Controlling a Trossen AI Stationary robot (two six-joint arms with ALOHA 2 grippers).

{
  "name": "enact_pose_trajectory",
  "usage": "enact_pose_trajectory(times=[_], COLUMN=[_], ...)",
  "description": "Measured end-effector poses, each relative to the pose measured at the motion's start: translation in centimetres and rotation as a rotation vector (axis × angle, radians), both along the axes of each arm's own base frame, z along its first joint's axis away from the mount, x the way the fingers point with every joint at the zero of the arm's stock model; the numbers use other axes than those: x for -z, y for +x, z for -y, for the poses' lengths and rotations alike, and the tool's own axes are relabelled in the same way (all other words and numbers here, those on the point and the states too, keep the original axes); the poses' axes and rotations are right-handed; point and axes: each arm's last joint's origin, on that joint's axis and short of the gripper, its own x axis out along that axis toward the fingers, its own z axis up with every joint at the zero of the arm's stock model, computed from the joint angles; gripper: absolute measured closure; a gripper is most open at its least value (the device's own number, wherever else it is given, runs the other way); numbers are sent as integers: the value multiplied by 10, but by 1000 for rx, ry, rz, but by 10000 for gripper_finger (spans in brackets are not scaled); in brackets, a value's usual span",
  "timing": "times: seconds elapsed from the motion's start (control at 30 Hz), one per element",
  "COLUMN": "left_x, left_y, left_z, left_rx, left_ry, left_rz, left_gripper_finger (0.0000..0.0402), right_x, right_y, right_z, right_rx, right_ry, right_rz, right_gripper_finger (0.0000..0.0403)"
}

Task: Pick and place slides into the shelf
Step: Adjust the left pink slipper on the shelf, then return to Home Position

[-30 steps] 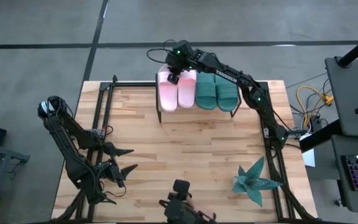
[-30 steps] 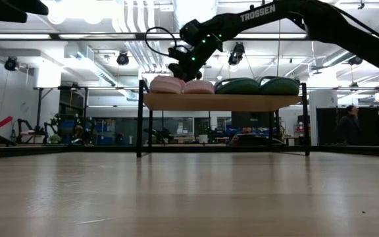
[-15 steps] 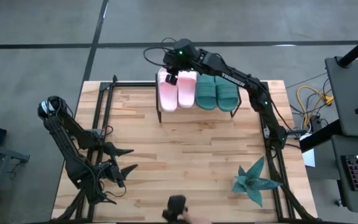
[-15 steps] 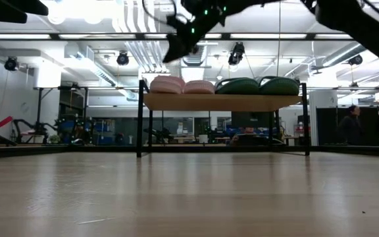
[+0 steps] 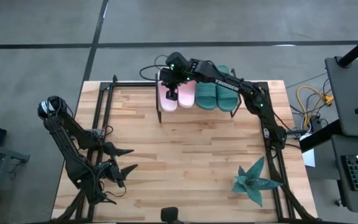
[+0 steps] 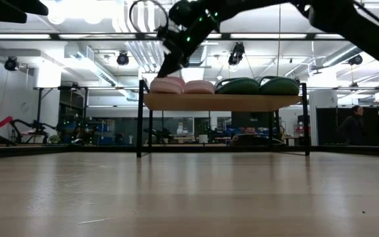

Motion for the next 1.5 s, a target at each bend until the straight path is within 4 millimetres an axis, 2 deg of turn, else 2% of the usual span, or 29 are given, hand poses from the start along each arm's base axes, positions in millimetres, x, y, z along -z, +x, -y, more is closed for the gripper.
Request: enact_pose_trajectory(times=[0.2, 0.57, 0.7, 0.93, 1.07, 1.2, 1.27, 1.37, 1.5], left_x=[0, 0, 0, 0, 0, 0, 0, 0, 1], left_y=[0, 0, 0, 0, 0, 0, 0, 0, 0], left_z=[0, 0, 0, 0, 0, 0, 0, 0, 0], left_rx=[0, 0, 0, 0, 0, 0, 0, -8, -9], left_ry=[0, -1, -1, 0, 0, 0, -1, -23, -19], left_rz=[0, 1, 1, 0, 0, 0, 1, 11, 17], left_gripper_finger=[98, 98, 98, 98, 98, 98, 98, 98, 98], right_x=[22, 51, 53, 30, 4, -9, -16, -39, -71], right_y=[8, 16, 17, 10, 2, 0, -3, -13, -29], right_z=[8, 20, 21, 12, 2, -11, -23, -48, -91], right_rx=[3, 22, 28, 33, 26, 3, -13, -41, -109], right_ry=[20, 58, 60, 45, 26, 17, 26, 41, 42], right_rz=[-35, -76, -69, -46, 0, 22, 11, 20, 44], right_gripper_finger=[394, 395, 395, 391, 371, 348, 345, 358, 389])
